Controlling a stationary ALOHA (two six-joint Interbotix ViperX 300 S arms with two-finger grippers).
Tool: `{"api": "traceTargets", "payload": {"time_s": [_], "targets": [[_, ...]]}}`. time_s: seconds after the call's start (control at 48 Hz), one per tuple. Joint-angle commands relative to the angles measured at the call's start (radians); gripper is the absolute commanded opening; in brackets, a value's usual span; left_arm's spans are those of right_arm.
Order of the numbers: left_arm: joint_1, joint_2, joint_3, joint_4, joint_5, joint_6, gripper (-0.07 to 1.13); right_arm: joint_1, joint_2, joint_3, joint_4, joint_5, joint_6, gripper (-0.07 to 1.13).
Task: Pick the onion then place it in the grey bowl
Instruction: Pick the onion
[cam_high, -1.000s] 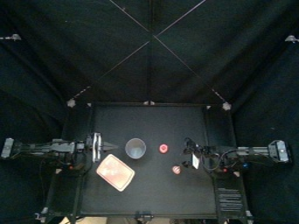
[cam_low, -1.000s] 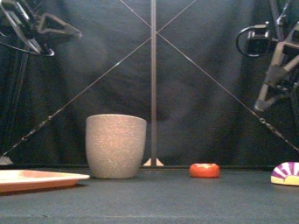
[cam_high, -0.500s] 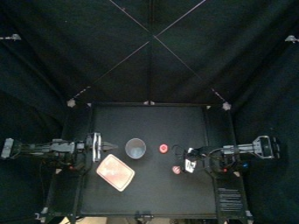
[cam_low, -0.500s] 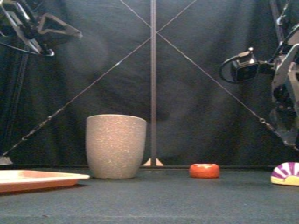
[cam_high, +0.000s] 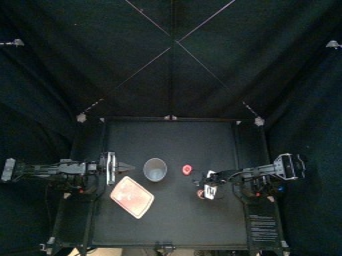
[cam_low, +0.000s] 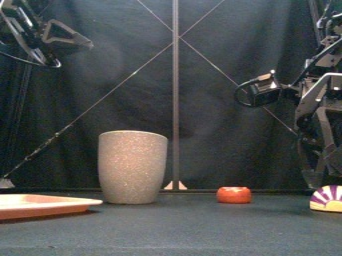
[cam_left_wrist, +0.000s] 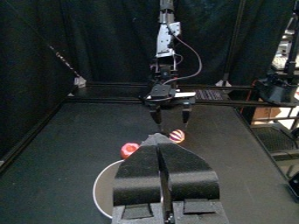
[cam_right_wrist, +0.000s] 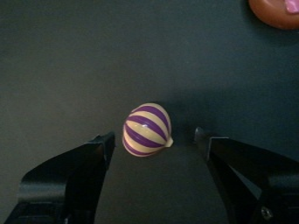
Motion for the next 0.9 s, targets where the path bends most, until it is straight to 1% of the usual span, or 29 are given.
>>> {"api": "traceTargets", "payload": {"time_s": [0.021, 0.25, 0.5, 0.667, 0.75, 0.896], "targets": [[0.003, 0.002, -0.014, 0.002, -0.009, 0.0, 0.02, 0.023, 0.0, -0.009, 0.023, -0.025, 0.0, 1.04], [0.003, 0.002, -0.012, 0.0, -0.009, 0.0, 0.02, 0.046, 0.051, 0.002, 0.049, -0.052, -0.002, 1.04], [0.003, 0.002, -0.012, 0.0, -0.009, 0.0, 0.02, 0.06, 0.107, -0.003, 0.041, -0.054, -0.002, 1.04], [0.003, 0.002, -0.014, 0.0, -0.009, 0.0, 0.02, 0.061, 0.109, 0.0, 0.041, -0.054, -0.002, 1.03], [0.003, 0.002, -0.011, 0.0, -0.009, -0.002, 0.02, 0.063, 0.11, 0.002, 0.043, -0.054, -0.002, 0.99], [0.003, 0.002, -0.009, 0.0, -0.009, -0.002, 0.02, 0.066, 0.11, 0.003, 0.048, -0.052, -0.003, 0.83]]}}
